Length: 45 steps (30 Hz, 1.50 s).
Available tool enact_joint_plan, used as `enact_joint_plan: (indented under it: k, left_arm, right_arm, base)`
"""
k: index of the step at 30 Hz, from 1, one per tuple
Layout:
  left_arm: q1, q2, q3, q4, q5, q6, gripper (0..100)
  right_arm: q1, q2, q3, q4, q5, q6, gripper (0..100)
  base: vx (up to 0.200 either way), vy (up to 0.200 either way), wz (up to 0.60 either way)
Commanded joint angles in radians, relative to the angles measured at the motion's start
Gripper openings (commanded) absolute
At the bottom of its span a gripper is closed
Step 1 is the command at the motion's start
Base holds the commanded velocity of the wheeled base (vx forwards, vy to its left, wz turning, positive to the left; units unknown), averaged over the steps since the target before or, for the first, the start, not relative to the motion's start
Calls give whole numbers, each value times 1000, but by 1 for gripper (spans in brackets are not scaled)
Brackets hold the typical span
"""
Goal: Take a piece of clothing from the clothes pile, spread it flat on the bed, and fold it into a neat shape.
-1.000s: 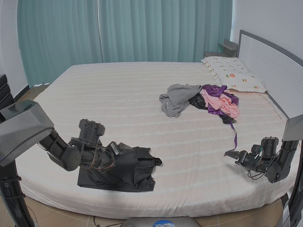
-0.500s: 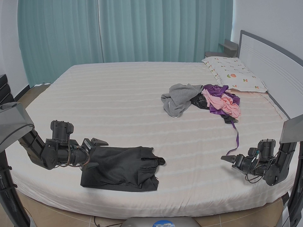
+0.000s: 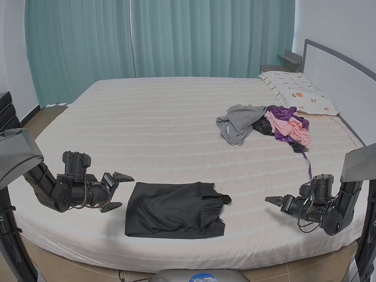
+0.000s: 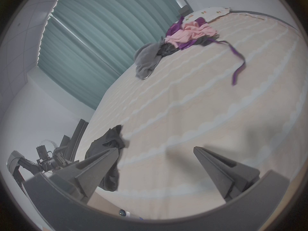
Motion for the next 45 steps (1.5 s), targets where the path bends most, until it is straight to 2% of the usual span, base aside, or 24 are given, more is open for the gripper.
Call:
enact_joint_plan:
  k: [1, 4, 10, 12, 15, 26, 33, 37, 38, 45]
  left_arm:
    - [-4, 5, 1, 0, 1, 4, 100]
    - [-4, 4, 1, 0, 1, 2, 100]
    - [-4, 5, 0, 0, 5, 2, 100]
    - [-5, 7, 0, 0, 8, 4, 100]
    - [-7, 13, 0, -2, 13, 7, 100]
    - [-15, 17, 0, -2, 18, 10, 100]
    - [-16, 17, 1, 0, 22, 10, 100]
    - [-21, 19, 1, 0, 24, 17, 100]
    - [-21, 19, 1, 0, 27, 30, 100]
    - [-22, 19, 6, 0, 31, 39, 100]
  right_arm:
    - [70, -17, 10, 0, -28, 14, 100]
    - [105, -16, 7, 0, -51, 15, 100]
    - [205, -10, -13, 4, -143, 17, 100]
    - [240, 4, -41, 12, -172, 15, 100]
    - [252, 13, -79, 20, -210, 11, 100]
    - [254, 12, -114, 136, -263, 6, 100]
    - [248, 16, -95, 158, -264, -11, 100]
    - [202, 1, -50, 164, -264, -78, 100]
    - [177, -10, -32, 165, -263, -121, 100]
    - [94, -83, -1, 208, -259, -225, 100]
  base:
    - [0, 200, 0]
    - [0, 200, 0]
    - [0, 200, 0]
    - [0, 0, 0]
    - [0, 0, 0]
    - [0, 0, 0]
    - [0, 0, 0]
    - [0, 0, 0]
    - [0, 0, 0]
    - [0, 0, 0]
